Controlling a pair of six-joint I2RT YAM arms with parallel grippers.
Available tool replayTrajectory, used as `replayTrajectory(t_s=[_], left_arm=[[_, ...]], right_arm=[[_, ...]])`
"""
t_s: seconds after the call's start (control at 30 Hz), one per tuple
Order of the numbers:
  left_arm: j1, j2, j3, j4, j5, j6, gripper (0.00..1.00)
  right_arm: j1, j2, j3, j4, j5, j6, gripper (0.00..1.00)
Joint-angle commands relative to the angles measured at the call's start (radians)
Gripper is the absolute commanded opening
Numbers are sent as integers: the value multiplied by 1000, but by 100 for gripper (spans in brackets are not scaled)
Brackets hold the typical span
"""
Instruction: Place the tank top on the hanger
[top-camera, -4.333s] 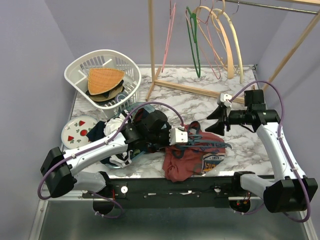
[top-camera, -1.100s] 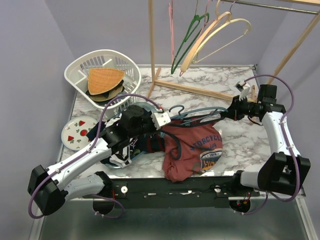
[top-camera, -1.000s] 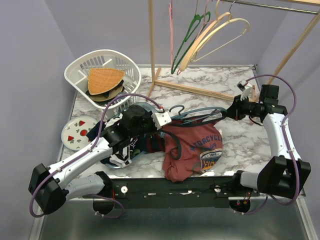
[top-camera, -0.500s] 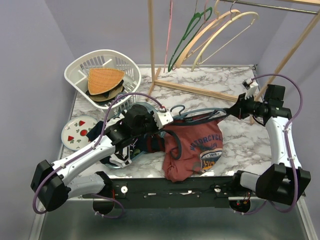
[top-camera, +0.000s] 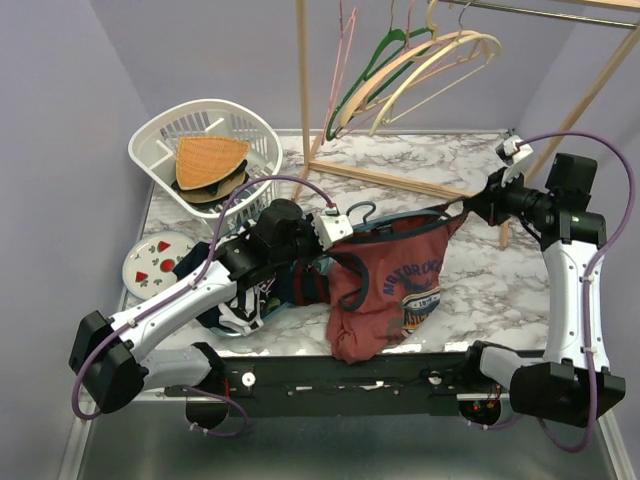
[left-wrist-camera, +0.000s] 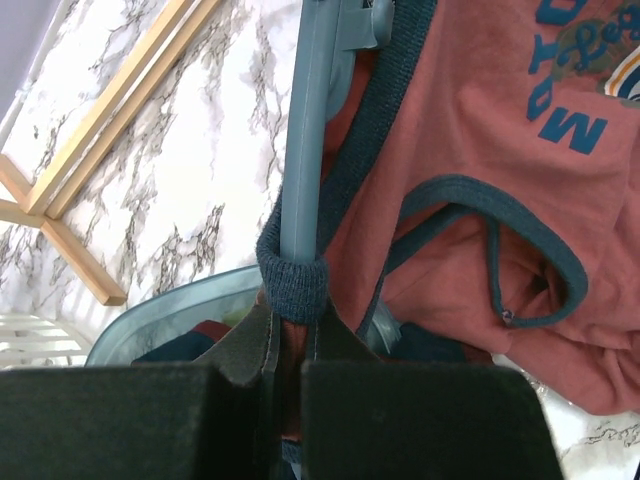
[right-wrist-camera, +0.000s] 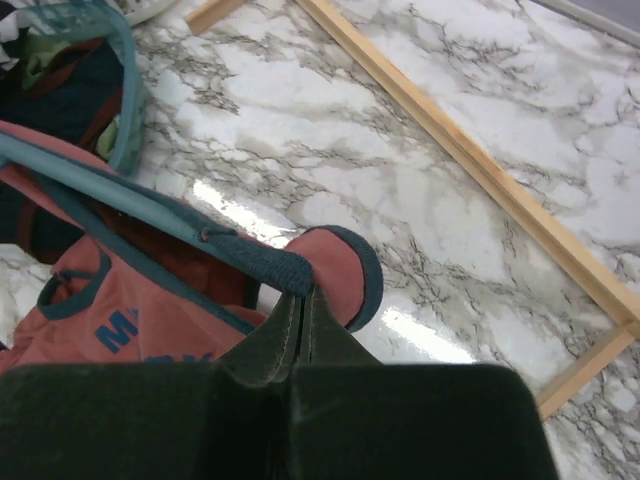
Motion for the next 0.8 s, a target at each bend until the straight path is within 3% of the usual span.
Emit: replayTrajectory(t_s=[0.0,0.13,0.3,0.4,0.43,0.5,0.53,0.63,0.77], left_arm=[[-17,9,59,-53,52,-20,0],[-32,25,97,-76,62,-35,0],[-32,-1,122,-80,63,-52,0],[-32,-30,125,-83,91,-58,0],[-31,-33,128,-100,99,-52,0],[-31,-40,145,-123,122,-43,0],[-32,-40,151,-148,131,-37,0],[-32,-33,185,-197,172,-17,0],[-34,6,283,-273,234,-4,0]], right_arm=[[99,-35,95,-108,-27,-97,1],[351,-46,141,-137,48,-97,1],[441,-10,193,-209,74,-126,10],[443,-27,199,-234,154,-147,42],[441,-42,224,-249,177,-152,58],[440,-72,257,-263,257,-146,72],[438,-96,283,-284,272,-147,83],[436,-104,369,-372,291,-202,89],[438,-101,354,-499,193,-423,91]])
